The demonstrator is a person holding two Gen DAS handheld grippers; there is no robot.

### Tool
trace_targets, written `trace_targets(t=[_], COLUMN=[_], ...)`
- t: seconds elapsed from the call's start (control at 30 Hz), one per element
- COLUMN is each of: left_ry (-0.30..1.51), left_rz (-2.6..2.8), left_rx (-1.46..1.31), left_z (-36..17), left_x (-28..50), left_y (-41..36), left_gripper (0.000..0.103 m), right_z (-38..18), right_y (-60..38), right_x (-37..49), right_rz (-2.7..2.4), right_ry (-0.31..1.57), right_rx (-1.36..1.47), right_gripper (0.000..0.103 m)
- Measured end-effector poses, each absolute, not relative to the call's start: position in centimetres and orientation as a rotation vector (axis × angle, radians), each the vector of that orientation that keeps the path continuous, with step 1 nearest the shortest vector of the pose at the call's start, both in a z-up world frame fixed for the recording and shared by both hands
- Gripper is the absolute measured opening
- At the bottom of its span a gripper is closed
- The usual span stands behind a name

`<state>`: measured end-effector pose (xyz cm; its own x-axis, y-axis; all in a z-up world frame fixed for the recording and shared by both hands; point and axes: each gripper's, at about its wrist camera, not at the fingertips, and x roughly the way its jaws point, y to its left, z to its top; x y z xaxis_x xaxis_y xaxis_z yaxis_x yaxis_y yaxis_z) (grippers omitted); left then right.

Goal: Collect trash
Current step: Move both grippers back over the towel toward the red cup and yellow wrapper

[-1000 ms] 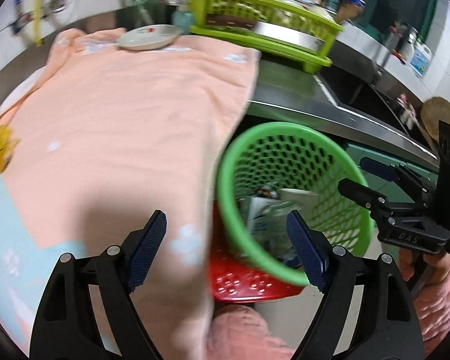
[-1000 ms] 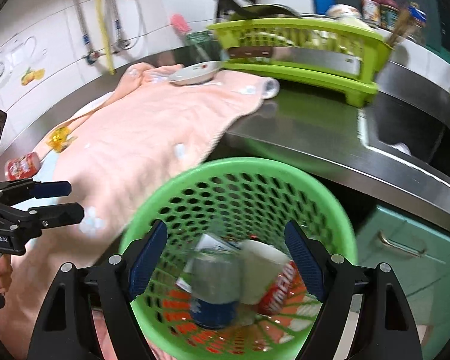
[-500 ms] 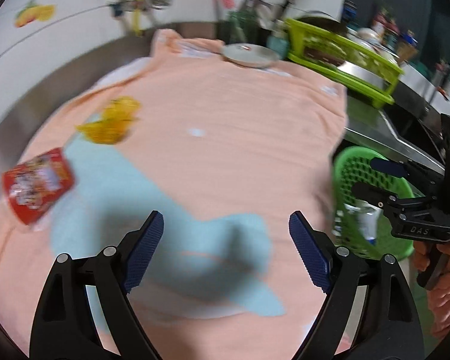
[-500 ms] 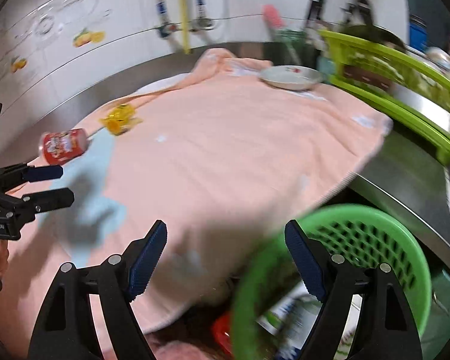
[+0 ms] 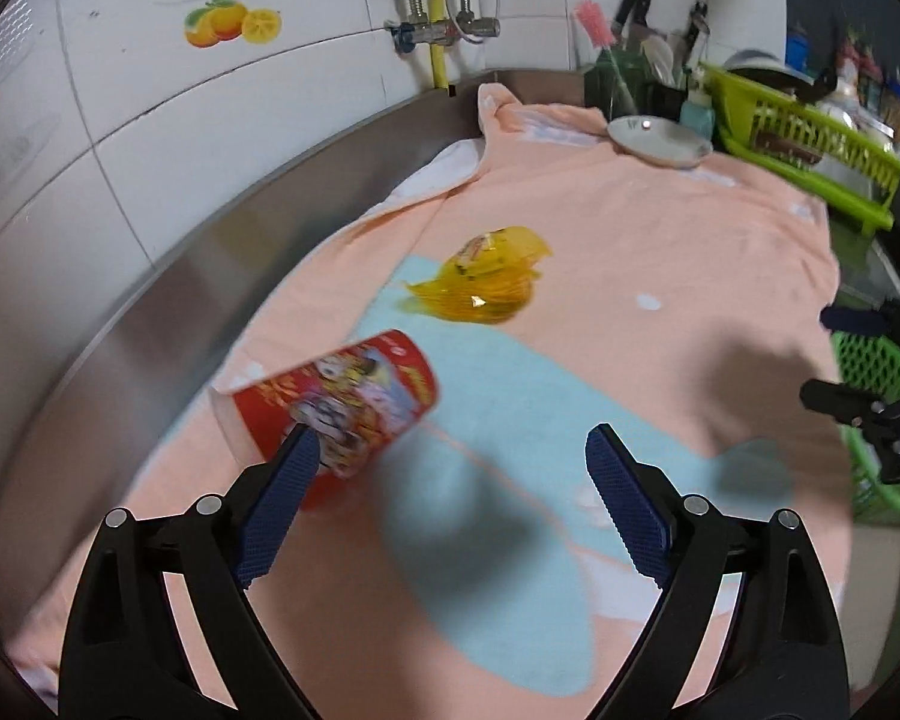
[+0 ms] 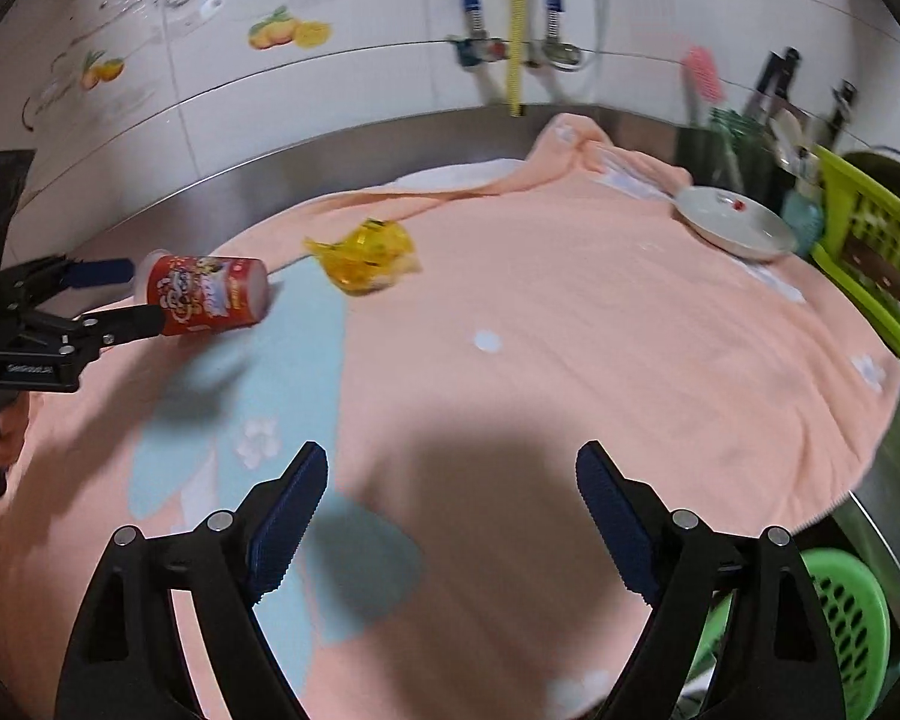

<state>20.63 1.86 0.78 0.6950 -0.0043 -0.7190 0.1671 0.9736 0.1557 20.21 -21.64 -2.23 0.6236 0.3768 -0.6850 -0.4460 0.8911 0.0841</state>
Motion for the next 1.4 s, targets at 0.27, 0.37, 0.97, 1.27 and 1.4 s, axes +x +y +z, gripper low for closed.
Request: trace_targets(t=[0.27, 0.37, 0.97, 1.27, 1.4], left_ry=[0.781, 0.762, 0.755, 0.742, 0.736], left_rz=[-0.050, -0.041, -0.195, -0.351, -0.376], left_rx=[0.217, 0.138, 0.087, 0.075, 0.099], left_z=[1.2, 1.3, -1.4, -2.2, -2.6], left_x=[21.7, 21.2, 22.7, 24.3, 24.8], left_y=[5.2, 7.0, 11.6, 13.4, 13.5], left_gripper=[0.089, 0.089, 0.098, 0.098, 0.098], right_z=[-2.3, -2.4, -3.0, -4.2, -4.5], right_y=[-19.2, -18.4, -13.6, -12.0, -11.6], right_x=[21.5, 22.4, 27.3, 28.4, 29.1], right_rz=[0.501, 0.510, 0.560, 0.563, 0.566], right_ry=[0.766, 0.767, 0.783, 0.803, 0.809], right_rx=[-0.138, -0.143, -0.170, -0.195, -0.201], right_gripper=[0.083, 0.083, 0.085, 0.085, 0.085])
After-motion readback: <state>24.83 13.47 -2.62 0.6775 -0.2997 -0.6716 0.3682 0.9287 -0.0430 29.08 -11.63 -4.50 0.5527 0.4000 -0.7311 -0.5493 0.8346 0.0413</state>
